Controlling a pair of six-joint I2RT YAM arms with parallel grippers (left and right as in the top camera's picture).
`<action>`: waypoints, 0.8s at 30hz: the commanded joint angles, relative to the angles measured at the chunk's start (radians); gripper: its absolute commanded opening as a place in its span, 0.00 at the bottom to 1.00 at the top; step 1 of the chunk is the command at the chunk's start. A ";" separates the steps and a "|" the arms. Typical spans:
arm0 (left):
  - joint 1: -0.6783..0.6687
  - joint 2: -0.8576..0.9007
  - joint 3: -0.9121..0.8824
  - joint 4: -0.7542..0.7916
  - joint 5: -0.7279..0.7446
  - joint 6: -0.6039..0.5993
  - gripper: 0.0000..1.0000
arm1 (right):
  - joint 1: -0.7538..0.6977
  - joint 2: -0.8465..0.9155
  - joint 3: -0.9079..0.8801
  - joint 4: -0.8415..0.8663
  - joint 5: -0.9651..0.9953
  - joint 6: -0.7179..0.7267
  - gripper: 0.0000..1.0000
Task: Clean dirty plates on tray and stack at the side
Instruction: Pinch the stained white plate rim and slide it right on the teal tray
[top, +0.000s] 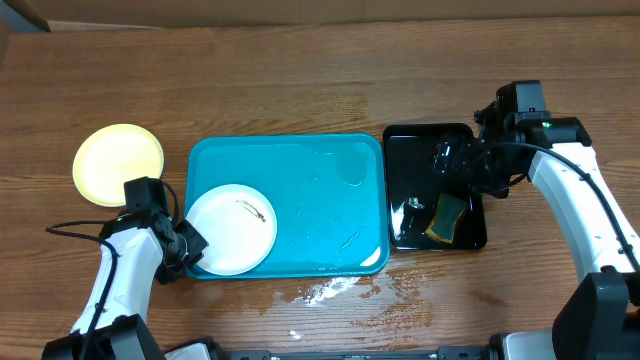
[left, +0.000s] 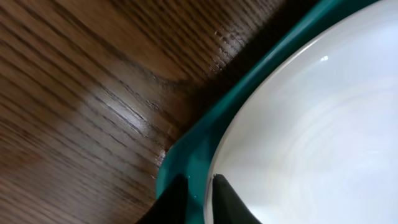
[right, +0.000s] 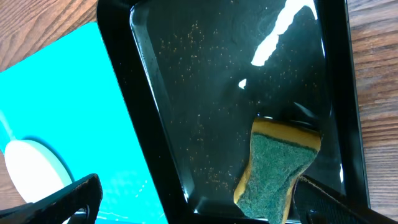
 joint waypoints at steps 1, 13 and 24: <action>0.001 -0.008 -0.010 0.022 0.065 0.015 0.06 | 0.002 -0.008 0.008 0.003 0.003 0.005 1.00; -0.145 -0.008 -0.010 0.234 0.264 0.136 0.12 | 0.002 -0.008 0.008 0.003 0.003 0.005 1.00; -0.350 -0.007 0.135 0.236 0.254 0.139 0.34 | 0.002 -0.008 0.008 0.003 0.003 0.005 1.00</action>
